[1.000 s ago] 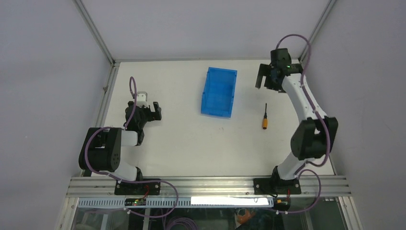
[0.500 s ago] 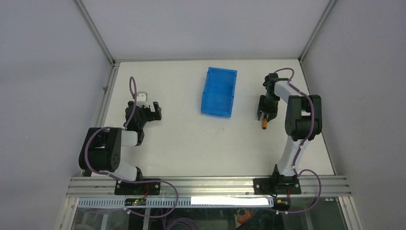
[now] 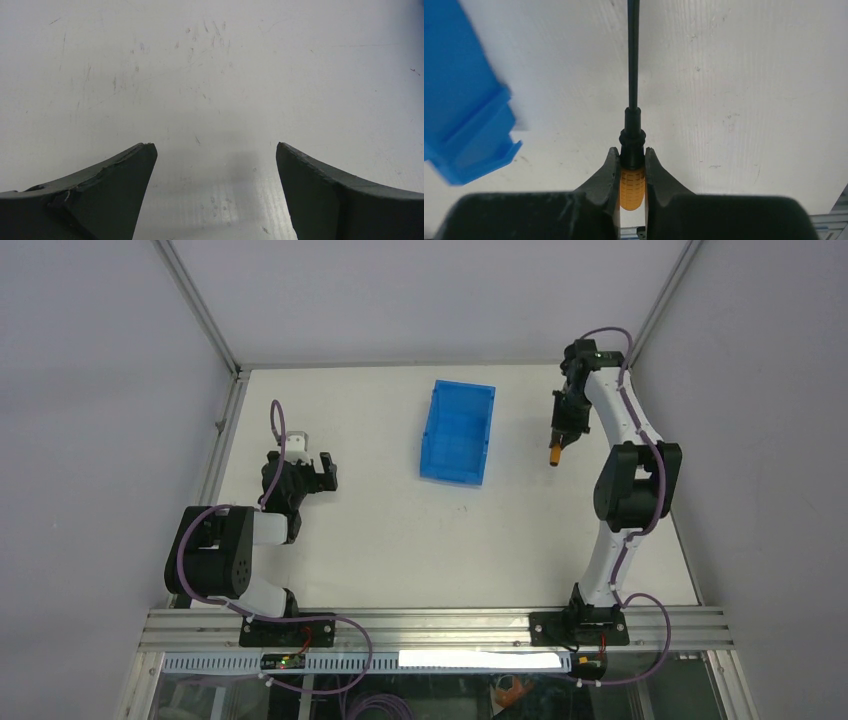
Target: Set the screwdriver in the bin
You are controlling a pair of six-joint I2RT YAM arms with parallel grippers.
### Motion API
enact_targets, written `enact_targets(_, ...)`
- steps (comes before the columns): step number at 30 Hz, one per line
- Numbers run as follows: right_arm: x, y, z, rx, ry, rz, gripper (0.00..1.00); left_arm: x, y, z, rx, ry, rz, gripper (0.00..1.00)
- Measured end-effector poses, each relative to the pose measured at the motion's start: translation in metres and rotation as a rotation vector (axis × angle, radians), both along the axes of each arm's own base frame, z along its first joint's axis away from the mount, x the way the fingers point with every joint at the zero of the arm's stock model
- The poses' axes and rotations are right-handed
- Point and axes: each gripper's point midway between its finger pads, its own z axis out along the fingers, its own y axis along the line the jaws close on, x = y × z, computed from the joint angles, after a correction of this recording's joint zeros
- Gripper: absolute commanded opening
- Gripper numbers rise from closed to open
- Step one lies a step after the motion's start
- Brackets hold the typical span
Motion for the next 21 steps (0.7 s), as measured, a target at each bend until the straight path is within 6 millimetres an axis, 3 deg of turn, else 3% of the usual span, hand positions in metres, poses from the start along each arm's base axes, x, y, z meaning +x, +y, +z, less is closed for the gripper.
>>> enact_targets(4, 0.016, 0.006, 0.055, 0.036, -0.088, 0.023, 0.00, 0.000, 0.000, 0.000, 0.000, 0.000, 0.000, 0.99)
enact_targets(8, 0.014, 0.012, 0.079, 0.070, -0.106, 0.020, 0.00, 0.000, 0.000, 0.000, 0.000, 0.000, 0.000, 0.99)
enact_targets(15, 0.018, 0.036, 0.084, 0.160, -0.096, -0.053, 0.00, 0.000, 0.000, 0.000, 0.000, 0.000, 0.000, 0.99)
enact_targets(18, 0.027, 0.066, 0.078, 0.207, -0.123, -0.045, 0.00, 0.000, 0.000, 0.000, 0.000, 0.000, 0.000, 0.99)
enact_targets(21, 0.037, 0.118, 0.072, 0.262, -0.174, -0.003, 0.00, 0.000, 0.000, 0.000, 0.000, 0.000, 0.000, 0.99)
